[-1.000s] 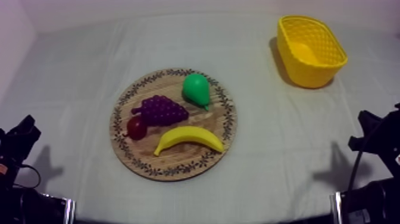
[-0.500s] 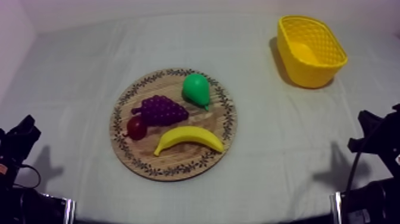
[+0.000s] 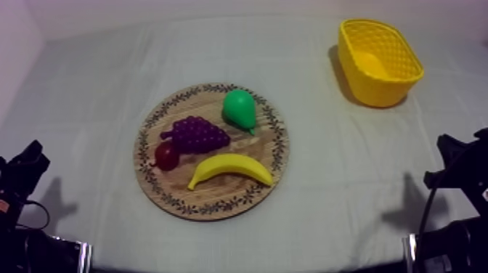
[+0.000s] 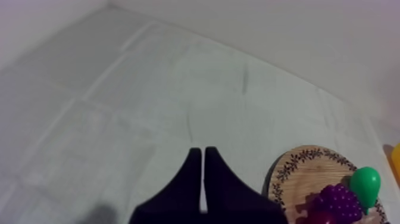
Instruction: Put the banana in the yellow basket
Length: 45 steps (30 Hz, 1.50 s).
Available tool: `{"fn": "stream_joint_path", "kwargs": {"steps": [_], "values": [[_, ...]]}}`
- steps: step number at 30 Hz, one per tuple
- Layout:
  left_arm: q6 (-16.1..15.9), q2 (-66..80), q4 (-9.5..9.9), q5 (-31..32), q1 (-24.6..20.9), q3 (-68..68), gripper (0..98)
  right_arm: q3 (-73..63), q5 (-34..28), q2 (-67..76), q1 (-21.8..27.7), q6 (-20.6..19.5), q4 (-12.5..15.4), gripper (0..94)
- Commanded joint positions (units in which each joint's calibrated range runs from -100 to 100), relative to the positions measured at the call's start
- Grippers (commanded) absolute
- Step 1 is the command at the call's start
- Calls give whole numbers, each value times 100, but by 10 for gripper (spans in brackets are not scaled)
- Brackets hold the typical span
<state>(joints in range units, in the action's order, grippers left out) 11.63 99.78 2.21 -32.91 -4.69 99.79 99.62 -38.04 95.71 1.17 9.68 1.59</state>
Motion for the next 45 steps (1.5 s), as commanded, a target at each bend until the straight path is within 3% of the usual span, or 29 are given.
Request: {"fn": "stream_joint_path", "kwargs": {"steps": [1, 45], "values": [[2, 5, -3, 1, 2, -1, 1, 5, -2, -4, -2, -52, 0, 7], [2, 5, -3, 1, 2, -1, 1, 5, -2, -4, -2, 38, 0, 7]]}}
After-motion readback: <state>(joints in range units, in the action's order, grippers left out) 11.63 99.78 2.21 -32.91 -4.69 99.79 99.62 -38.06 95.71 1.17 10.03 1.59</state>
